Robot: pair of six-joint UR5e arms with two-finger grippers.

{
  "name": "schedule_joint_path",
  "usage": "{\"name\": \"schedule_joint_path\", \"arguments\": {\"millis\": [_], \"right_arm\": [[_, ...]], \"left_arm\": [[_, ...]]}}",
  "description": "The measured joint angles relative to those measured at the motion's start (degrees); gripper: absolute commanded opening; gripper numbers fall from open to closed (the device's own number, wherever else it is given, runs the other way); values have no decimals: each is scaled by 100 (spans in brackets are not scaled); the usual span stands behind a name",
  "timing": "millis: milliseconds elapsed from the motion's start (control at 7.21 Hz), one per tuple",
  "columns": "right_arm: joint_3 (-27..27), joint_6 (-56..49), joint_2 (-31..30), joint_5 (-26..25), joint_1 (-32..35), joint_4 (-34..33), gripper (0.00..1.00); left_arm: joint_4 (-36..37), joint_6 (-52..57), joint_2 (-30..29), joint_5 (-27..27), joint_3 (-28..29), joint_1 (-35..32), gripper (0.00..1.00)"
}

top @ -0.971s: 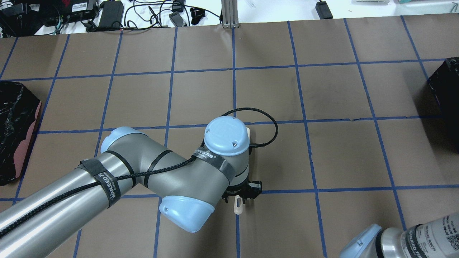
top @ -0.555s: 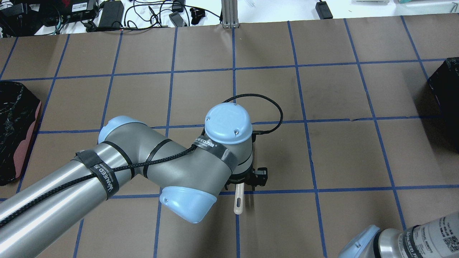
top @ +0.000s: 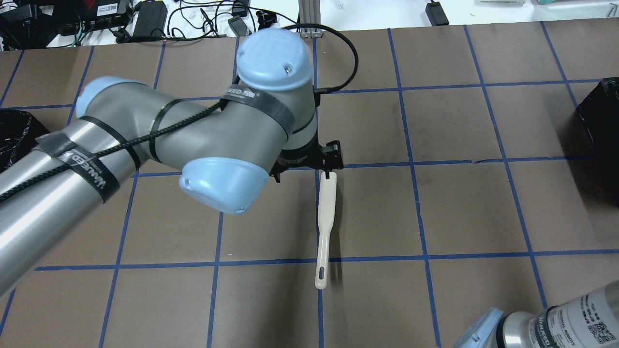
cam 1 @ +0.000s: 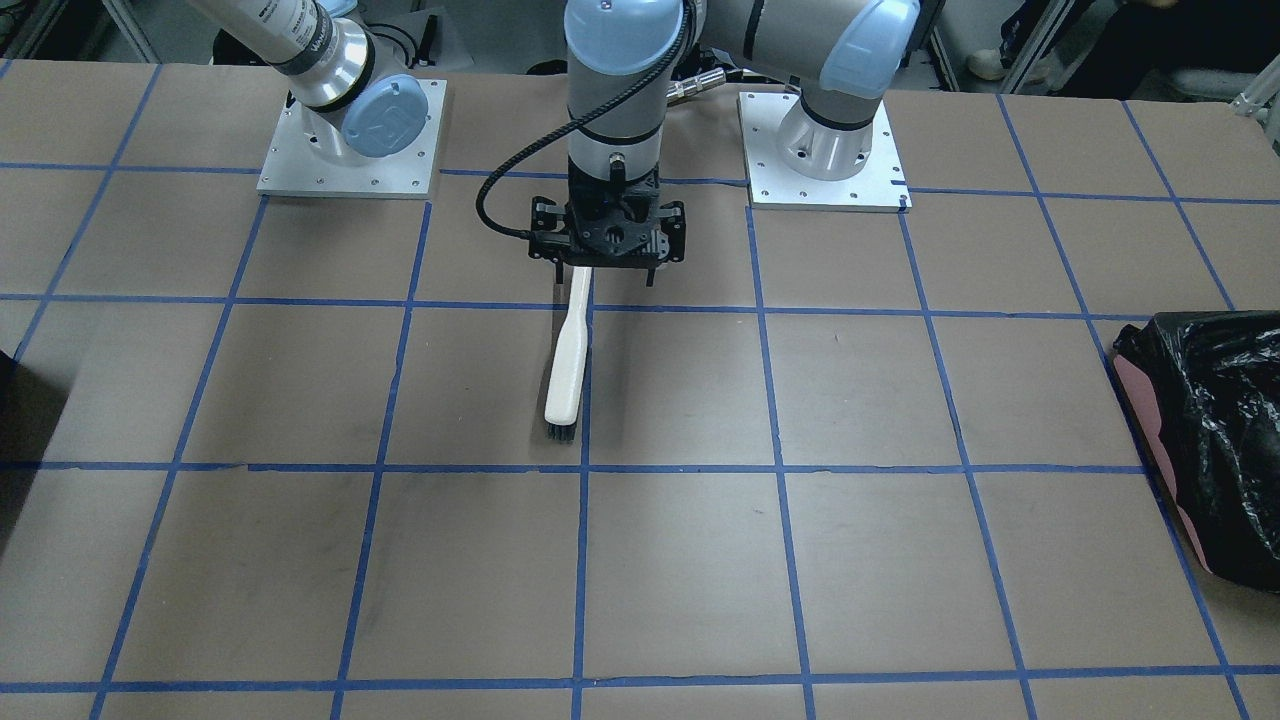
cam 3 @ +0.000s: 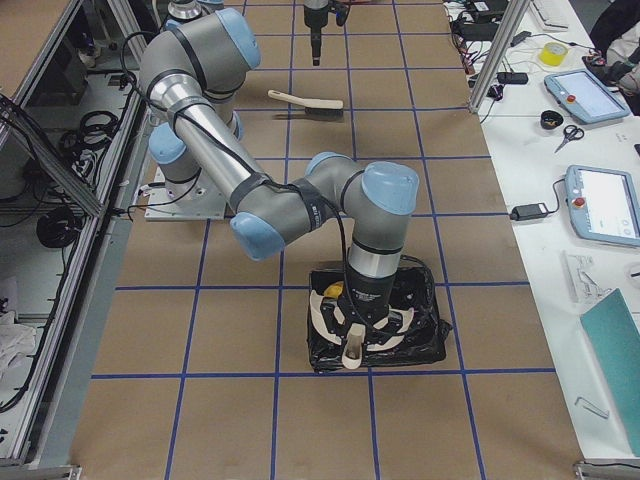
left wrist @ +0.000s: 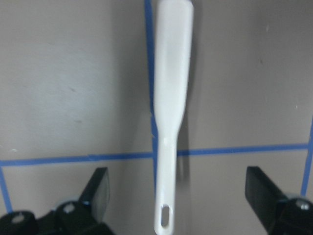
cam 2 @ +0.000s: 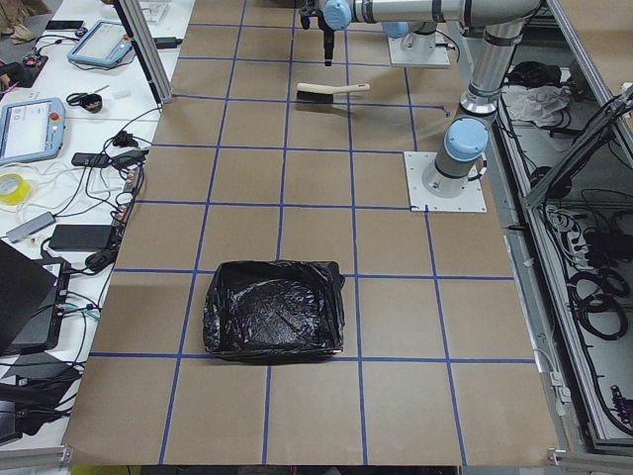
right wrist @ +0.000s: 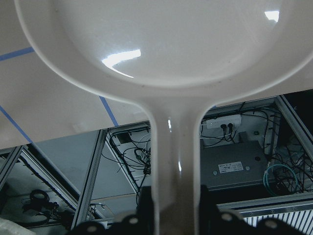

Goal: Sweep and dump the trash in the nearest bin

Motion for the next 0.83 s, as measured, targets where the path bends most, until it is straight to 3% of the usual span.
{"name": "schedule_joint_path", "arguments": {"millis": [416,832], "right_arm": [[54,321,-139,36,55,93,0],[173,1701,-546,407,783,794,0]], "left_arm": [[25,653,23,236,402,1212,100],[-148,1930,56,295,485,1965,100]]}}
